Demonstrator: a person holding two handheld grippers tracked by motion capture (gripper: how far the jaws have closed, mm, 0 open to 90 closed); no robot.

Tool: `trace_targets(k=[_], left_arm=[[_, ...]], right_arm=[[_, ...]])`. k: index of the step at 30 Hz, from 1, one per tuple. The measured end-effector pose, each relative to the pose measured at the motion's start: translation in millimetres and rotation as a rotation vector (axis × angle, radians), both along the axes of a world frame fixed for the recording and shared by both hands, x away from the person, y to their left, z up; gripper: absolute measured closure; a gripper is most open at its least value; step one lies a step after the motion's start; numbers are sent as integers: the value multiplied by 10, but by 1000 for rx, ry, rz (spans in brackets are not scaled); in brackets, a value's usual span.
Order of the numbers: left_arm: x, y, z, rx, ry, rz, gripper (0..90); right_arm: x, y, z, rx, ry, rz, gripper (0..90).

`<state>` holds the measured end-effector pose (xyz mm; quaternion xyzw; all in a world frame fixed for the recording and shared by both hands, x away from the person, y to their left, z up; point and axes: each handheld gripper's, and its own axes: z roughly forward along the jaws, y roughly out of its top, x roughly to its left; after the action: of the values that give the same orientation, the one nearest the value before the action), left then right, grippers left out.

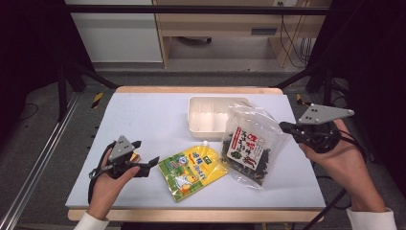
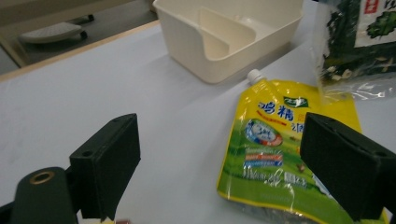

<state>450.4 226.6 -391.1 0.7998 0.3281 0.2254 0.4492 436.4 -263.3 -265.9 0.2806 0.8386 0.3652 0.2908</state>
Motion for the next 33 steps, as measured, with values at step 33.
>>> trace_targets(k=[33], left_arm=[[341,-1046,1139,192,-91,-342,180]], right_arm=[[-10,248,371,-86,-23,152,897]])
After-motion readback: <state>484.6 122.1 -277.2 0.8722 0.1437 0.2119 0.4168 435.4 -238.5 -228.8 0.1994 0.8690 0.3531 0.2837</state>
